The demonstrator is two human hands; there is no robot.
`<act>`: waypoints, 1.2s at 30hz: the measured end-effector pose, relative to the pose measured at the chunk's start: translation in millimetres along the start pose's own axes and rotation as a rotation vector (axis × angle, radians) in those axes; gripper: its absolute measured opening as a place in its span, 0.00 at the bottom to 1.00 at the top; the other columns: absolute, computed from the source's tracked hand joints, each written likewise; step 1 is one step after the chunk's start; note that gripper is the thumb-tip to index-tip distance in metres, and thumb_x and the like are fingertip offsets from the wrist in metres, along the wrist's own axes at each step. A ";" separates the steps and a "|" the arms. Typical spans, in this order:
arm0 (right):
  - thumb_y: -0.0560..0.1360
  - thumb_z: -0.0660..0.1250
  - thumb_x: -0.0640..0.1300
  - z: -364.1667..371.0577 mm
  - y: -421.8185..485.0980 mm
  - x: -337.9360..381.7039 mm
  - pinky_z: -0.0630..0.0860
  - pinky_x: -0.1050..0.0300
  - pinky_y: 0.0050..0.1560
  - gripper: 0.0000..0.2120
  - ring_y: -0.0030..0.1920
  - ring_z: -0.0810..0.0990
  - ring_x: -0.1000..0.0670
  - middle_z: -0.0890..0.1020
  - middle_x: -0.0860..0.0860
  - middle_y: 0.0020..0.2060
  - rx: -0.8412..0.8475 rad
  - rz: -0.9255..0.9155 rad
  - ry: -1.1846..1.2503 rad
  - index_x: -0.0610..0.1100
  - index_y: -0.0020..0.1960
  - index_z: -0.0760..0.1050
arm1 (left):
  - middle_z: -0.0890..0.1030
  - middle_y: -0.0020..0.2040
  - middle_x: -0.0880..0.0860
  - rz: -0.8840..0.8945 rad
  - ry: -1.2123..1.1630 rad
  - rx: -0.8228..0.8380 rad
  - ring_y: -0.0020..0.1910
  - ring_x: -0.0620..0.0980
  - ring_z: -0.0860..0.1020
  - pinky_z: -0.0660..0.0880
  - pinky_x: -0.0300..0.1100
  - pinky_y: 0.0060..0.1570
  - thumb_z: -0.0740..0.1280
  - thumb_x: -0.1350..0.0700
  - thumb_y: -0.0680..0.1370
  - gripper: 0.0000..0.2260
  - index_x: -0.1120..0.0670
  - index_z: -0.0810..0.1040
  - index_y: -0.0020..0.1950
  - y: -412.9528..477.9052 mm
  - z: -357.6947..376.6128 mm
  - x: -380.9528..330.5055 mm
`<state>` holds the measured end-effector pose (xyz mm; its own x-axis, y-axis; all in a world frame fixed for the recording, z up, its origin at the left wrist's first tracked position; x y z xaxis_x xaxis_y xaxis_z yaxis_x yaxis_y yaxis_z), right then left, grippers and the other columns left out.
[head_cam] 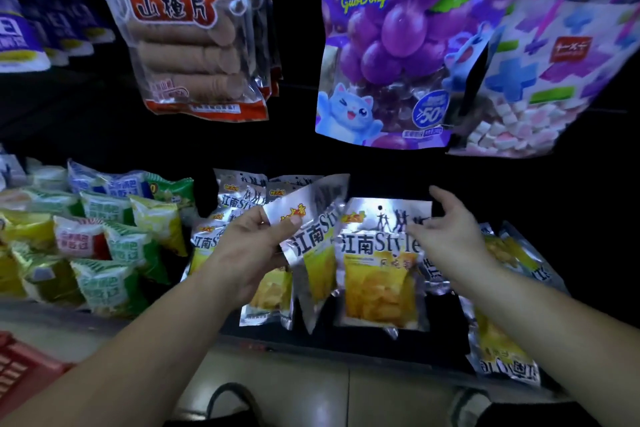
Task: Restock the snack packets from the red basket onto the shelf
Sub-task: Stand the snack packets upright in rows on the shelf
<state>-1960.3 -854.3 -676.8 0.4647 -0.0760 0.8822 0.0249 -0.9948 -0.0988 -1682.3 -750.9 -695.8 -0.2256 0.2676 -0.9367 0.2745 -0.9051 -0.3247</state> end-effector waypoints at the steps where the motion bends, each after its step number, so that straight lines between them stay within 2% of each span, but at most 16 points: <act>1: 0.79 0.71 0.39 -6.9 0.8 -2.5 0.74 0.60 0.32 0.33 0.33 0.78 0.50 0.79 0.38 0.38 -0.011 -0.018 -0.015 0.53 0.79 0.62 | 0.84 0.55 0.61 0.007 0.038 -0.005 0.51 0.52 0.85 0.84 0.47 0.41 0.76 0.55 0.76 0.17 0.56 0.74 0.60 -0.6 -1.7 -2.2; 3: 0.79 0.71 0.38 -11.6 -1.0 -5.2 0.72 0.61 0.30 0.27 0.28 0.75 0.53 0.77 0.41 0.34 -0.006 -0.074 -0.068 0.53 0.73 0.66 | 0.86 0.55 0.55 0.029 0.133 0.023 0.56 0.51 0.84 0.83 0.54 0.47 0.75 0.56 0.78 0.16 0.59 0.74 0.61 0.4 -1.8 -6.3; 4: 0.79 0.70 0.37 -9.5 -2.3 -4.9 0.71 0.62 0.29 0.23 0.26 0.73 0.56 0.77 0.45 0.32 0.005 -0.114 -0.090 0.54 0.68 0.68 | 0.87 0.53 0.55 0.055 0.195 0.037 0.55 0.49 0.85 0.82 0.52 0.45 0.74 0.55 0.78 0.16 0.61 0.75 0.60 0.7 0.0 -9.9; 6: 0.77 0.70 0.35 -2.1 -3.7 0.6 0.71 0.58 0.30 0.21 0.25 0.72 0.57 0.80 0.50 0.34 0.018 -0.208 -0.137 0.56 0.58 0.67 | 0.87 0.45 0.49 0.112 0.268 0.038 0.48 0.42 0.85 0.77 0.47 0.44 0.73 0.55 0.80 0.09 0.56 0.78 0.56 5.7 3.3 -15.3; 8: 0.77 0.69 0.33 6.6 -2.8 7.6 0.70 0.53 0.31 0.20 0.26 0.72 0.56 0.79 0.49 0.37 0.040 -0.293 -0.185 0.56 0.53 0.65 | 0.84 0.34 0.39 0.158 0.272 0.050 0.38 0.34 0.82 0.73 0.46 0.44 0.71 0.56 0.81 0.04 0.49 0.78 0.52 8.0 7.7 -23.6; 11: 0.78 0.66 0.32 15.8 0.8 10.7 0.68 0.53 0.30 0.17 0.27 0.71 0.50 0.78 0.44 0.37 0.075 -0.357 -0.265 0.54 0.49 0.66 | 0.86 0.42 0.43 0.215 0.236 0.062 0.44 0.43 0.82 0.74 0.47 0.50 0.72 0.56 0.80 0.05 0.49 0.82 0.55 12.0 13.8 -33.0; 13: 0.77 0.66 0.31 15.5 6.8 7.0 0.71 0.54 0.33 0.15 0.31 0.73 0.54 0.78 0.48 0.36 0.067 -0.345 -0.227 0.51 0.43 0.71 | 0.87 0.46 0.45 0.200 0.177 0.057 0.44 0.46 0.81 0.75 0.44 0.46 0.71 0.57 0.80 0.06 0.48 0.82 0.56 16.5 14.7 -31.9; 15: 0.76 0.66 0.29 12.5 13.9 2.8 0.72 0.63 0.36 0.18 0.33 0.74 0.59 0.78 0.55 0.35 0.057 -0.321 -0.156 0.52 0.38 0.74 | 0.87 0.50 0.47 0.171 0.173 0.045 0.48 0.46 0.81 0.73 0.42 0.46 0.70 0.57 0.81 0.07 0.48 0.81 0.58 19.2 15.5 -30.2; 17: 0.76 0.68 0.31 11.5 19.0 -0.2 0.74 0.62 0.38 0.18 0.33 0.73 0.58 0.76 0.58 0.33 0.072 -0.318 -0.124 0.53 0.38 0.73 | 0.87 0.52 0.52 0.145 0.172 0.063 0.45 0.48 0.79 0.70 0.43 0.43 0.69 0.57 0.82 0.06 0.47 0.80 0.57 19.9 16.4 -27.4; 19: 0.77 0.69 0.32 11.2 20.0 -2.2 0.74 0.60 0.39 0.17 0.33 0.72 0.56 0.74 0.59 0.31 0.089 -0.326 -0.100 0.53 0.40 0.72 | 0.87 0.47 0.55 0.139 0.195 0.067 0.32 0.49 0.71 0.65 0.44 0.36 0.68 0.59 0.82 0.08 0.45 0.78 0.57 20.6 15.4 -24.6; 21: 0.77 0.68 0.32 12.6 16.4 -1.6 0.73 0.61 0.37 0.14 0.31 0.71 0.56 0.74 0.58 0.30 0.119 -0.328 -0.061 0.50 0.42 0.73 | 0.87 0.42 0.54 0.158 0.229 0.053 0.27 0.49 0.69 0.64 0.43 0.32 0.69 0.61 0.82 0.12 0.45 0.75 0.60 21.5 15.3 -23.4; 24: 0.78 0.69 0.32 16.5 14.8 -1.6 0.71 0.56 0.35 0.14 0.32 0.71 0.52 0.76 0.46 0.33 0.156 -0.312 0.000 0.49 0.44 0.72 | 0.86 0.43 0.55 0.197 0.269 0.139 0.40 0.48 0.83 0.71 0.40 0.37 0.71 0.63 0.80 0.19 0.46 0.73 0.67 16.4 31.0 -26.5; 27: 0.80 0.69 0.34 20.6 11.1 1.0 0.69 0.49 0.37 0.15 0.35 0.70 0.45 0.72 0.31 0.37 0.259 -0.243 0.186 0.53 0.44 0.71 | 0.86 0.43 0.56 0.209 0.300 0.269 0.39 0.46 0.82 0.72 0.39 0.38 0.71 0.63 0.80 0.22 0.46 0.73 0.70 10.4 51.4 -29.5; 30: 0.79 0.69 0.31 26.8 6.4 2.5 0.70 0.50 0.34 0.19 0.33 0.74 0.44 0.76 0.36 0.34 0.328 -0.122 0.314 0.54 0.41 0.70 | 0.87 0.45 0.56 0.253 0.319 0.189 0.43 0.55 0.83 0.72 0.46 0.39 0.71 0.61 0.81 0.17 0.46 0.76 0.66 13.8 48.1 -25.6; 33: 0.77 0.67 0.30 33.0 3.4 3.1 0.67 0.42 0.40 0.18 0.39 0.73 0.39 0.77 0.38 0.40 0.355 -0.045 0.360 0.53 0.40 0.69 | 0.87 0.45 0.53 0.315 0.275 -0.016 0.50 0.55 0.83 0.76 0.51 0.51 0.71 0.59 0.80 0.07 0.50 0.76 0.54 18.0 34.4 -19.4; 36: 0.79 0.69 0.37 32.1 -0.6 6.0 0.67 0.44 0.38 0.13 0.39 0.72 0.41 0.76 0.39 0.40 0.403 -0.037 0.364 0.52 0.44 0.69 | 0.85 0.52 0.54 0.297 0.222 -0.074 0.54 0.57 0.83 0.78 0.51 0.51 0.74 0.57 0.78 0.11 0.52 0.72 0.45 21.7 32.7 -10.5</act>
<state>-1929.2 -852.0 -686.3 0.1219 -0.1310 0.9839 0.4059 -0.8980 -0.1699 -1704.5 -784.1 -688.7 0.0804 0.0694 -0.9943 0.3659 -0.9300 -0.0353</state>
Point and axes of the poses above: each hand's wrist, its own y-axis towards the middle knuckle, its own z-axis out of the palm, x = y × z, the point moved 7 cm from there along y, towards the middle knuckle
